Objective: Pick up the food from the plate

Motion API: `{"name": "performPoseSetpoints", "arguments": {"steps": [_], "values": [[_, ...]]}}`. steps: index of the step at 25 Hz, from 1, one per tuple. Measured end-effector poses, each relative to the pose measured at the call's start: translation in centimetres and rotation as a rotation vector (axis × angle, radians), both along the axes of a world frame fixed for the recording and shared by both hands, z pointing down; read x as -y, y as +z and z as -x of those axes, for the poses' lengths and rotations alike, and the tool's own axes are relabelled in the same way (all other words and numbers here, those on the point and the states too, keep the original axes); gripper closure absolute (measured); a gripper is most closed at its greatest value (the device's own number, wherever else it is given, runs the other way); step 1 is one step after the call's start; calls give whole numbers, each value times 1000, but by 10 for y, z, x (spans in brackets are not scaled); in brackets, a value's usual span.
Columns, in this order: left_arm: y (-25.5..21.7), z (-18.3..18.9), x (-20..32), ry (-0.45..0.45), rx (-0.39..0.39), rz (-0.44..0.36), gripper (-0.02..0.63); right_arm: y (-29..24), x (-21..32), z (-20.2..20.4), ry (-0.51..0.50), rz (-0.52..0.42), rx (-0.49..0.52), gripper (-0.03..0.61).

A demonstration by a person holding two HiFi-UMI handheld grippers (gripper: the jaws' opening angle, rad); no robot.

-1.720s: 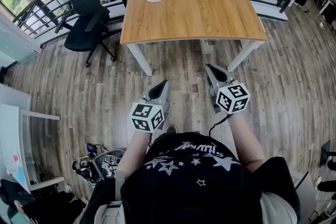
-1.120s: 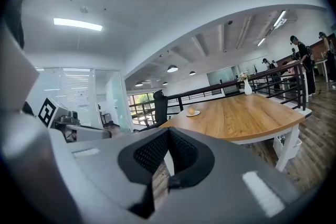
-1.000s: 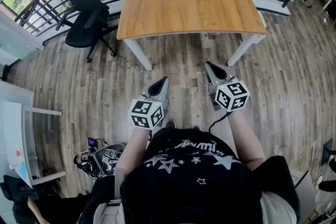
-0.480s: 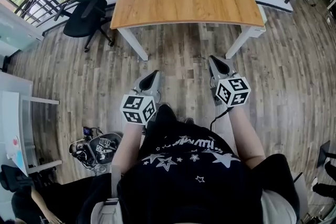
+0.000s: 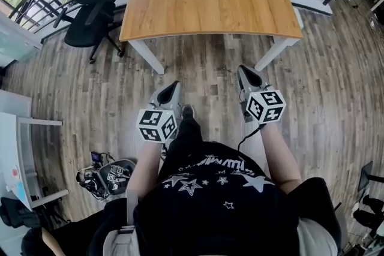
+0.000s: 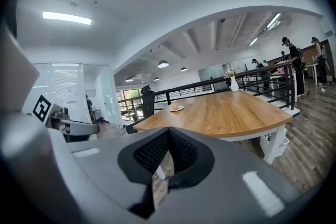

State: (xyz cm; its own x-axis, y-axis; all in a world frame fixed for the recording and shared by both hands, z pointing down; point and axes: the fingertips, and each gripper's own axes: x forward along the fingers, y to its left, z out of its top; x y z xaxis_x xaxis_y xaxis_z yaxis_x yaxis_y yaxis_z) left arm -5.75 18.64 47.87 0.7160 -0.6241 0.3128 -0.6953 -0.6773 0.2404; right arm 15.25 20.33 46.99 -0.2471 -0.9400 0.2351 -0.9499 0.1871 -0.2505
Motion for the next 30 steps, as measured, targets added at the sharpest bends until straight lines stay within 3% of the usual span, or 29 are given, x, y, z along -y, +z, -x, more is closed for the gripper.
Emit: {"name": "performPoseSetpoints", "arguments": {"steps": [15, 30], "values": [[7, -1, 166, 45, -1, 56, 613, -6, 167, -5, 72, 32, 2, 577], [12, 49, 290, 20, -33, 74, 613, -13, 272, 15, 137, 45, -32, 577]]}}
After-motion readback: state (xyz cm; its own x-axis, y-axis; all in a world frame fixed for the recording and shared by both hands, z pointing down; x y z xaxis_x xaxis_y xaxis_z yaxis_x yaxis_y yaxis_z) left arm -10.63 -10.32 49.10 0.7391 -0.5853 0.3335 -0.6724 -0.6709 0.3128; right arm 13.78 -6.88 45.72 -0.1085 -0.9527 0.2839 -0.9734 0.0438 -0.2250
